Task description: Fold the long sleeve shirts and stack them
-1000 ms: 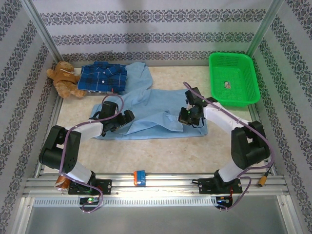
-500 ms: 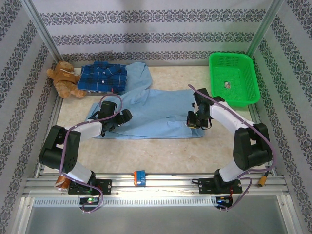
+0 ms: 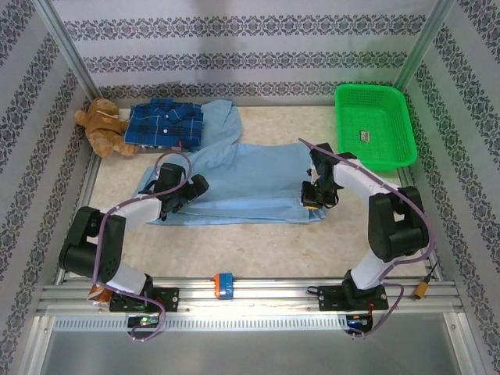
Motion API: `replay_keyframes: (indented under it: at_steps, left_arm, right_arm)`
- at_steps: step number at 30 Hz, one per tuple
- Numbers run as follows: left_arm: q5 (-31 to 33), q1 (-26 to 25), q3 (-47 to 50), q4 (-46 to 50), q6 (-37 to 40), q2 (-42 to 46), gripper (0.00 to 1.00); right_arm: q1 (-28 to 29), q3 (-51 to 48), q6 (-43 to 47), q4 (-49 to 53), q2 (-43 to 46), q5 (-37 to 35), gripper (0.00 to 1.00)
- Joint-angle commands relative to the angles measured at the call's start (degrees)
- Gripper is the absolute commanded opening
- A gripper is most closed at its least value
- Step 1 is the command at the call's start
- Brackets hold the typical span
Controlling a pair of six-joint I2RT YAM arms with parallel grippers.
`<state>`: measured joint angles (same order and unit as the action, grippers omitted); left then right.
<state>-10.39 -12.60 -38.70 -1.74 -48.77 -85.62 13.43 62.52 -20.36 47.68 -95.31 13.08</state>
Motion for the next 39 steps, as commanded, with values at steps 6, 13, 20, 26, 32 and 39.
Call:
replay_keyframes:
  at_steps: [6,13,20,26,32,39]
  left_arm:
    - [-3.67,0.68,-16.03,18.62,3.59,7.97,1.0]
    - [-7.86,0.61,-30.68,35.69,28.97,-2.19,0.94]
    - [-8.28,0.3,-32.46,39.96,42.33,-9.15,0.78]
    - [-5.65,-0.98,-33.05,40.44,49.65,-13.85,0.76]
    - [-2.91,-1.81,-34.85,40.39,53.96,-19.34,0.76]
    - [-0.83,-3.12,-36.92,36.18,54.03,-24.28,0.76]
  right_arm:
    - [2.03,0.9,-0.21,1.07,1.94,-1.07,0.0]
    - [2.96,-0.21,-1.31,-0.03,2.01,-1.74,0.0]
    - [3.0,0.57,-1.06,0.28,1.53,-2.93,0.0]
    - [3.1,1.82,-0.61,1.2,0.58,-2.71,0.0]
    - [3.2,2.12,-0.56,1.2,0.03,-2.1,0.0]
    - [3.38,2.59,-0.02,2.01,-0.15,-1.92,0.0]
